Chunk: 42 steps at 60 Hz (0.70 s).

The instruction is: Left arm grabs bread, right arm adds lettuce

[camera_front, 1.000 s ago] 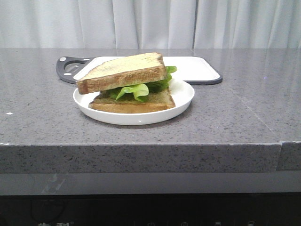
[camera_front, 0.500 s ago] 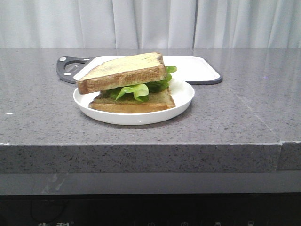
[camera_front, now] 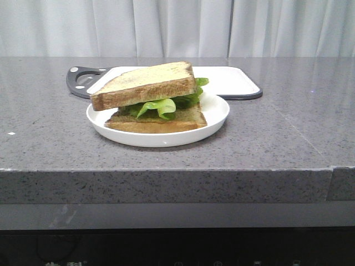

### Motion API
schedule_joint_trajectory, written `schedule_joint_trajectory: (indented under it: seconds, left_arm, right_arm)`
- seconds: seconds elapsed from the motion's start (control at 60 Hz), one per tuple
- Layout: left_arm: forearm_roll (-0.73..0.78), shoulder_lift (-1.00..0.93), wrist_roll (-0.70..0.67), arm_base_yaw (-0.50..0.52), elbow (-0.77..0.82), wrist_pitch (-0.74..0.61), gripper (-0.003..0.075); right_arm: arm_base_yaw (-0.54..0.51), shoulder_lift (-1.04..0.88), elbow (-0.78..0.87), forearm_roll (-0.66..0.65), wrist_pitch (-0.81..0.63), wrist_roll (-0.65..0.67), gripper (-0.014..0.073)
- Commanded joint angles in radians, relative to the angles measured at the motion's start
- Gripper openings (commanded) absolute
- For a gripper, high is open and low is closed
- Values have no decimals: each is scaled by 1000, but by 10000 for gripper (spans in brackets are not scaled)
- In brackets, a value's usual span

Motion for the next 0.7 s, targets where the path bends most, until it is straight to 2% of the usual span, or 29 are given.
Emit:
schedule_joint_trajectory:
  seconds: [0.0, 0.133, 0.25, 0.467, 0.683]
  left_arm:
    - [-8, -21, -1, 1, 6, -82, -20]
    - [-8, -21, -1, 1, 6, -82, -20]
    - [-8, -21, -1, 1, 6, -82, -20]
    - [-8, -21, -1, 1, 6, -82, -20]
    - [-8, -21, -1, 1, 6, -82, -20]
  right_arm:
    - [-4, 0, -24, 7, -57, 2, -118]
    - [-16, -29, 1, -24, -121, -1, -118]
    - [-58, -104, 104, -27, -316, -1, -118]
    - [-142, -299, 408, -23, -665, 0, -118]
    - [-180, -470, 667, -23, -833, 0, -118]
